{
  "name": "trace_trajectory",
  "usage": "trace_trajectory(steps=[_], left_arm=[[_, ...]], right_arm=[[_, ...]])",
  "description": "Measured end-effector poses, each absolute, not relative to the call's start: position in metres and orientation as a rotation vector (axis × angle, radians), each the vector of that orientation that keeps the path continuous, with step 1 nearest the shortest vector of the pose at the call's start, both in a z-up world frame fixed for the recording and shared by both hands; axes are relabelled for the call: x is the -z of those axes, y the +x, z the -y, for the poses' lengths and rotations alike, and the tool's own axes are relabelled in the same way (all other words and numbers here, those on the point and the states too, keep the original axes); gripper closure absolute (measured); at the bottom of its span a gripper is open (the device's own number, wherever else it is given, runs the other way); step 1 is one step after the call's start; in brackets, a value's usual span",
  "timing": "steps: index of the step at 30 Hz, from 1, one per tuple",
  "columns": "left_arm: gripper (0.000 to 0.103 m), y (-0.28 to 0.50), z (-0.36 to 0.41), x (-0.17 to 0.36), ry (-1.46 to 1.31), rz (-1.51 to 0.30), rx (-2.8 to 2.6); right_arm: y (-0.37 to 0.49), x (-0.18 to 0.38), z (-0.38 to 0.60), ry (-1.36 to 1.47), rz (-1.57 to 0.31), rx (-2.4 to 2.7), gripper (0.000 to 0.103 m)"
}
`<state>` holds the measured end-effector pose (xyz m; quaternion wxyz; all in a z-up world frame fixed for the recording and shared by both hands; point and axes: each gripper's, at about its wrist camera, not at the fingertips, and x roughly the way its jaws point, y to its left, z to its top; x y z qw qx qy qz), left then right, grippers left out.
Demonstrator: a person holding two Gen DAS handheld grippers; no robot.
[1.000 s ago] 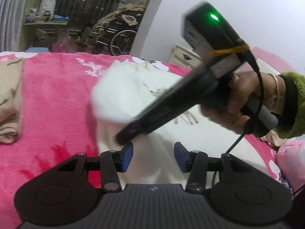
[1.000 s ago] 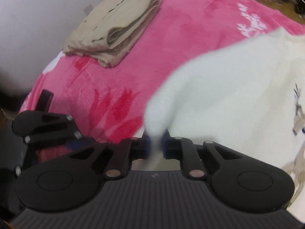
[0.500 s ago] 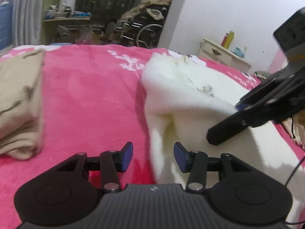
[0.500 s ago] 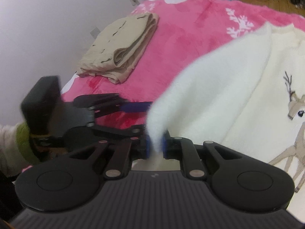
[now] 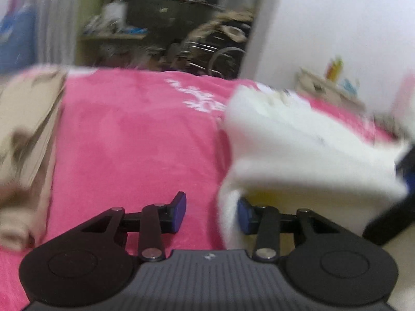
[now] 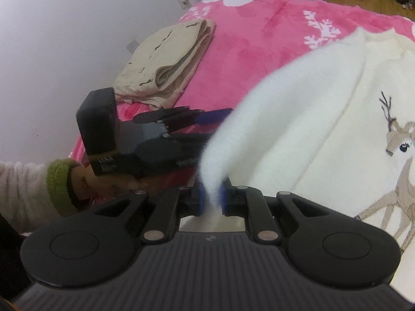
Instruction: Fold clothes
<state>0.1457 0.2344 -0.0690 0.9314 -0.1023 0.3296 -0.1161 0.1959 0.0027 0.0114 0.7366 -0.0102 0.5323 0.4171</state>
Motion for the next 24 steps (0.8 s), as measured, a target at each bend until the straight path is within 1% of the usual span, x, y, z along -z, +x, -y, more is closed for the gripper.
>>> trace_trajectory(steps=[5, 8, 10, 12, 14, 17, 20, 24], left_arm=[[0.058, 0.138, -0.244, 0.069, -0.285, -0.668, 0.239], [0.058, 0.138, -0.241, 0.068, -0.245, -0.666, 0.295], [0.06, 0.14, -0.241, 0.07, -0.222, -0.666, 0.289], [0.061, 0.143, -0.251, 0.072, -0.283, -0.679, 0.276], [0.062, 0.145, -0.264, 0.073, -0.383, -0.698, 0.277], [0.063, 0.145, -0.27, 0.075, -0.411, -0.703, 0.28], [0.063, 0.145, -0.278, 0.075, -0.449, -0.713, 0.287], [0.063, 0.145, -0.288, 0.078, -0.506, -0.731, 0.297]], right_arm=[[0.197, -0.006, -0.006, 0.001, -1.174, -0.924, 0.092], [0.199, -0.002, -0.014, 0.022, -1.179, -0.934, 0.09], [0.198, 0.0, -0.019, 0.014, -1.182, -0.928, 0.089], [0.196, 0.001, -0.021, 0.017, -1.195, -0.94, 0.086], [0.193, 0.0, -0.018, 0.035, -1.221, -0.963, 0.077], [0.189, -0.002, -0.002, 0.105, -1.255, -0.986, 0.073], [0.193, 0.005, 0.024, 0.186, -1.301, -0.896, 0.073], [0.199, 0.032, 0.049, 0.27, -1.386, -0.717, 0.073]])
